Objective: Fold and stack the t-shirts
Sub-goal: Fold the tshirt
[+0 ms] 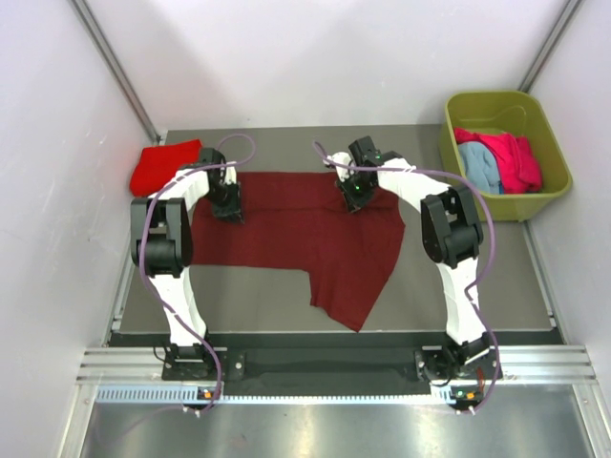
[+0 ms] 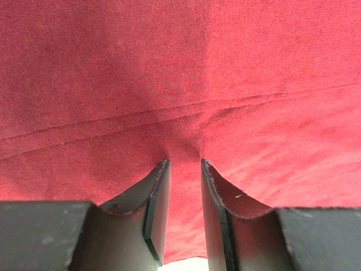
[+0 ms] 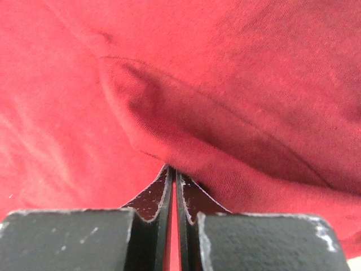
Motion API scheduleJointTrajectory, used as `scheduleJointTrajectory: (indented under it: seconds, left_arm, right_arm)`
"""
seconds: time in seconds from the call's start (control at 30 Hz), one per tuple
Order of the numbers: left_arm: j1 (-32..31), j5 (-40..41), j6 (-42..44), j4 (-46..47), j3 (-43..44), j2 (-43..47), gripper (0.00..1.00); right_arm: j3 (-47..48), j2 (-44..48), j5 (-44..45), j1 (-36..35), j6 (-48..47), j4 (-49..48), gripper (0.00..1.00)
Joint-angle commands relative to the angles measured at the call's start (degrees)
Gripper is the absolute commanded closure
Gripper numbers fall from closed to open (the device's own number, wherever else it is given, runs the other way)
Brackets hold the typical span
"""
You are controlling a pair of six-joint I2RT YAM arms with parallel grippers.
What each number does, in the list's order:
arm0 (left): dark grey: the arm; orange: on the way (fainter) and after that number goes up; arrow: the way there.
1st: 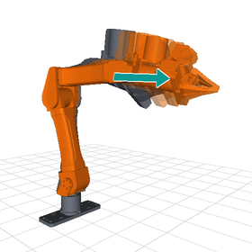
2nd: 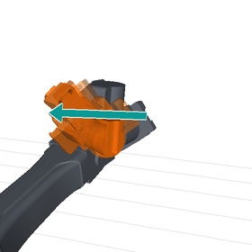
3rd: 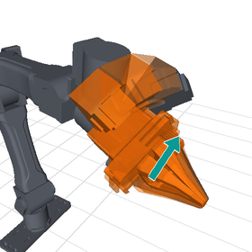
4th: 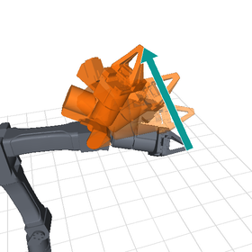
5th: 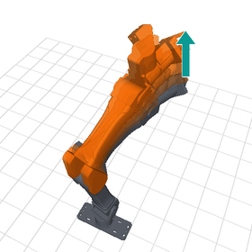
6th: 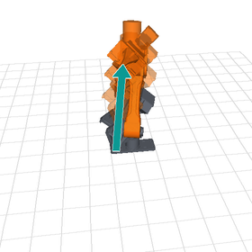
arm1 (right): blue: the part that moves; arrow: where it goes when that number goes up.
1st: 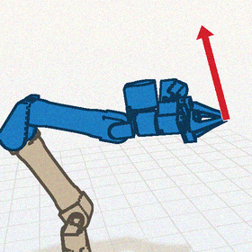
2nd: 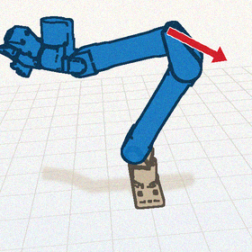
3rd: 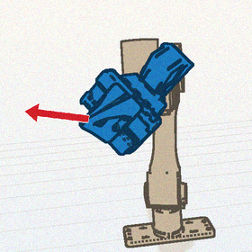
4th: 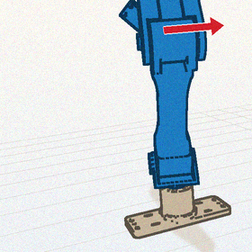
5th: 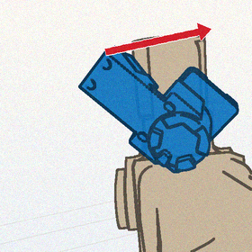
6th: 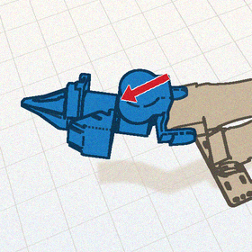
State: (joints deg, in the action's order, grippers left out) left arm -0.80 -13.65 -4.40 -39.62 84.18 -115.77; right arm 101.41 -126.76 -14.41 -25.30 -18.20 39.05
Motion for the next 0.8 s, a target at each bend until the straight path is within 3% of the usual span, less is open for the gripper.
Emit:
scheduleJointTrajectory:
  seconds: [0.0,0.17,0.57,0.77]
  left_arm:
    - [0.27,-0.50,-0.25,1.29,-0.16,1.86,0.67]
    - [0.27,-1.73,-0.87,2.26,-0.16,1.16,0.67]
    - [0.27,-1.91,-0.43,4.28,-2.62,3.35,0.67]
    - [0.27,-1.99,-0.96,5.16,-4.37,3.88,0.67]
  right_arm:
    - [4.76,5.46,-0.96,-1.33,0.35,2.95,1.00]
    - [7.67,8.45,-3.16,-2.38,2.72,9.54,1.00]
    - [-1.21,17.77,-3.96,-8.27,3.87,12.63,1.00]
    - [-2.52,16.46,-5.98,-8.27,3.52,14.74,0.99]
